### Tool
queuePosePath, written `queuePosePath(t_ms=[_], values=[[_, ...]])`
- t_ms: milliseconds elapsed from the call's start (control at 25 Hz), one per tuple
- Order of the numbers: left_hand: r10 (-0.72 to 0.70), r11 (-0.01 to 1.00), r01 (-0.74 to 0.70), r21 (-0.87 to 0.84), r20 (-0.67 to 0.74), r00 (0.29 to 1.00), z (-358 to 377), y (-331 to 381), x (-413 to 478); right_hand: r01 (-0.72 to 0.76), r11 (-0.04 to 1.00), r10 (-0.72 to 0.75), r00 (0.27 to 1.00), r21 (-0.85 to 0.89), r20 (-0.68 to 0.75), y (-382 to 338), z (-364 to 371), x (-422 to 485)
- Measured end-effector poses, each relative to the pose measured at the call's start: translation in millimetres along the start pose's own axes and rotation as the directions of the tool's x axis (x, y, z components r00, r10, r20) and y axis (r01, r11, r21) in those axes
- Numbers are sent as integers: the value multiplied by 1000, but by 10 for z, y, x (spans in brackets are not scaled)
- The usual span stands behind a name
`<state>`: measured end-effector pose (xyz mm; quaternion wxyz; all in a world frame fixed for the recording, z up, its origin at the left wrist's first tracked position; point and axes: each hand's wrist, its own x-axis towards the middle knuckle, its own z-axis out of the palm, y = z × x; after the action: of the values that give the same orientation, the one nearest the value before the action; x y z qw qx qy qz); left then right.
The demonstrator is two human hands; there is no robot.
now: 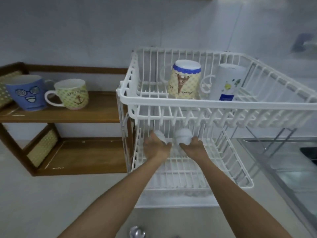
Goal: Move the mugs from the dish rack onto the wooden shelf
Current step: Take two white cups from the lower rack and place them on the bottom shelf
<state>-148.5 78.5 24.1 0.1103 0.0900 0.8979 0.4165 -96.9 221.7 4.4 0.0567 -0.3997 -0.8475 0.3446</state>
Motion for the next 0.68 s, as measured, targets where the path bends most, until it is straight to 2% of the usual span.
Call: queuePosePath(t_ms=[80,200,360,480,600,680], values=[[-106,986,108,129,-21,994,294,53,199,4,1000,-5,999,5,49,119,-31,314],[-133,958,135,254,-25,991,494,-114,303,50,995,-54,997,81,53,99,84,462],[-169,977,185,109,-143,975,606,-162,402,11,989,-27,993,145,112,151,183,675],[-79,994,89,66,-142,987,473,-171,431,-18,980,-6,992,197,123,205,205,739],[21,1000,-17,21,-167,986,321,-149,252,51,956,-67,997,289,43,257,213,691],[126,991,-129,-25,-109,986,259,-102,27,95,905,-102,995,415,-4,305,191,605]])
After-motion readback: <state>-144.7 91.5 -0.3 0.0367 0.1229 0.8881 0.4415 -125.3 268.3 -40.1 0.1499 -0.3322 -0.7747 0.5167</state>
